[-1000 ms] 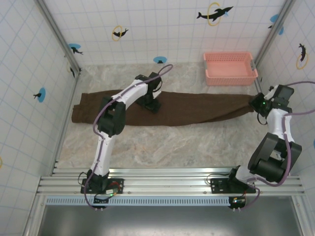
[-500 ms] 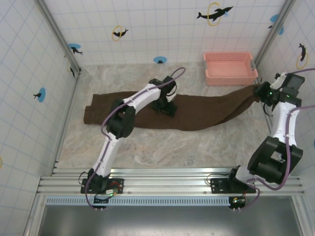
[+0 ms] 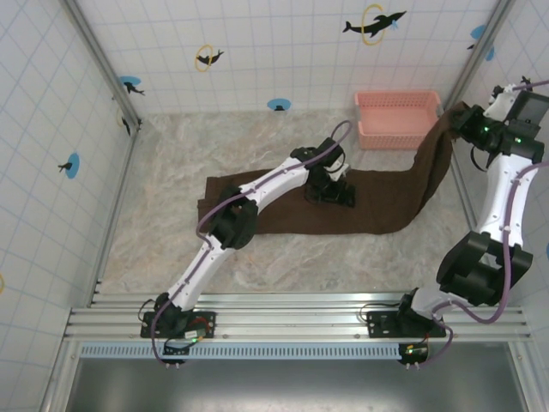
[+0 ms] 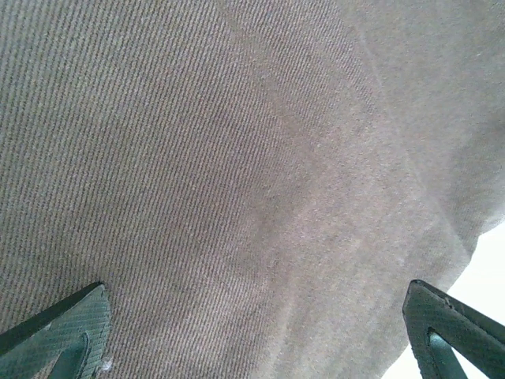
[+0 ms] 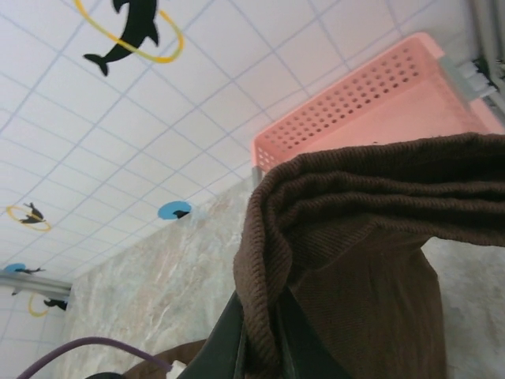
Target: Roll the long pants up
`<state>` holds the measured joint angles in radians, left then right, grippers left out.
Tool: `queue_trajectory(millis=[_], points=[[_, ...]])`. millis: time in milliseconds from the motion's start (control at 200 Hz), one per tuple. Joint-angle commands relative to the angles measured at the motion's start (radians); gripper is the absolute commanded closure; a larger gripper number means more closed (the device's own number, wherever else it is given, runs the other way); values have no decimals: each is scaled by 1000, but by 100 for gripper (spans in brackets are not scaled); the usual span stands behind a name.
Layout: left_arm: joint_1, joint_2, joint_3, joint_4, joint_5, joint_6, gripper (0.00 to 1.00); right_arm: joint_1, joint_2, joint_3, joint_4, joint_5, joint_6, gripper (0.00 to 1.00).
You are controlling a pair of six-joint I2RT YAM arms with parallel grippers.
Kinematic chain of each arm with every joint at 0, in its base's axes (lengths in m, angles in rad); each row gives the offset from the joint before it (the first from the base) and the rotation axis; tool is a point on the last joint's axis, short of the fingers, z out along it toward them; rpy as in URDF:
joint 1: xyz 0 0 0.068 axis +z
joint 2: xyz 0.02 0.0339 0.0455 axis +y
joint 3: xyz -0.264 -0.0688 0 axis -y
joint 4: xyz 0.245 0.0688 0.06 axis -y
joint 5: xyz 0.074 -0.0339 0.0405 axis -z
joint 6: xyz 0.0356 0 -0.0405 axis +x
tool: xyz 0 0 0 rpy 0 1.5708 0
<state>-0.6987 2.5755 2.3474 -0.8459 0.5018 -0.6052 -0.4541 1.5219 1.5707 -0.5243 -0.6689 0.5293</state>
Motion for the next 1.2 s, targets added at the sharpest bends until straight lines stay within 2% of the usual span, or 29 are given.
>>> queue_trajectory(millis=[0,145,210,270,365,465,535,591,676,811,981,1196], points=[[44,-47,-3,30,85,-55,3,89,1,90,-38,-44,-15,100],[185,-275,-105,13,101,-39,3,258,-26,147,-79,23,-32,100],[298,-398,-179,-29,35,11,3,339,-43,149,-74,70,-28,100],[394,-516,-263,-72,-70,70,3,421,-55,145,-69,119,-25,100],[555,-696,-480,-70,-180,123,3,542,-62,127,-39,186,-16,100],[723,-857,-790,41,-129,83,3,677,-52,97,13,254,-8,100],[809,-931,-970,116,-101,50,3,765,-35,65,75,291,3,100],[840,-957,-1060,138,-104,52,3,827,-14,46,128,313,12,100],[855,-951,-1094,114,-101,82,3,919,46,44,176,341,12,100],[856,-923,-1096,91,-45,93,3,1038,183,96,238,344,17,100],[857,-929,-1077,67,-87,124,3,1164,341,130,280,395,37,100],[873,-906,-1067,55,-83,146,3,1288,523,160,329,361,98,100]])
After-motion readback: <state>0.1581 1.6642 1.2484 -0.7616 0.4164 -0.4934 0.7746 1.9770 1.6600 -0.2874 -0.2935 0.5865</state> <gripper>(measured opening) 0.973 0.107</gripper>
